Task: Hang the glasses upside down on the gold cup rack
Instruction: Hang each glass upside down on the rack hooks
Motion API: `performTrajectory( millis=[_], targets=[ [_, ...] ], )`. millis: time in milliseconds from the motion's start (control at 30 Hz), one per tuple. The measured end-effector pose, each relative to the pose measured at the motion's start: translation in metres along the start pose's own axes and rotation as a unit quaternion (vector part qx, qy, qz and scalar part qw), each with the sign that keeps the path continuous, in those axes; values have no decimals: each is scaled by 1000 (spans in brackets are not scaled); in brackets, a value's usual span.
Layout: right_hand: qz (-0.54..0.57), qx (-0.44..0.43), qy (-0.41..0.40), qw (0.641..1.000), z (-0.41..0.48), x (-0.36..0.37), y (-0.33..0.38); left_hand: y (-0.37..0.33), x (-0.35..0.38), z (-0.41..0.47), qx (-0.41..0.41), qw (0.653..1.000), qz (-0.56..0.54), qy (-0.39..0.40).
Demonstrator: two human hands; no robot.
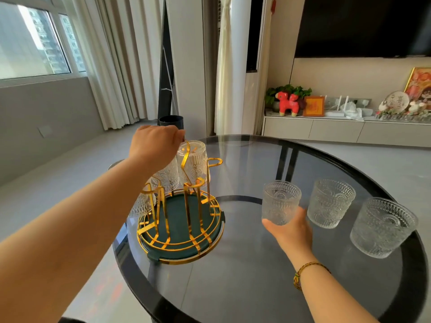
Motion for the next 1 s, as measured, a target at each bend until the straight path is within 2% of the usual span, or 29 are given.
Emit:
performTrajectory(
  millis=[167,300,400,500,633,800,867,1000],
  targets=[
    [66,0,42,997,-13,-5,-5,14,3,5,40,998,-38,-6],
    [117,-5,62,991,-17,-9,-4,16,5,5,69,997,-26,12],
    [163,10,77,984,-21,-13,-1,18,4,1,63,997,-37,32],
    [199,25,121,972,-22,-19,10,22,0,-13,30,993,-115,26],
    [186,1,149,971,-18,-32,39,26,-15,-50,-26,977,-209,-36],
    [194,-52,152,968,-9,-43,91,11,-30,-108,-12,959,-263,-105],
    [181,-76,163,967,-7,-43,111,0,-25,-132,8,953,-284,-102],
    [130,-113,159,972,-1,-37,147,-14,7,-171,8,958,-284,-40]
  ],
)
Point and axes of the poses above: each hand's wrist, its own z-axis towards the middle knuckle, its own x-axis out of the palm, y = z × x, the point moved 4 cm from there along z, towards the middle knuckle, and after that the axes turned 12 degrees about z, right-handed, at the moved point
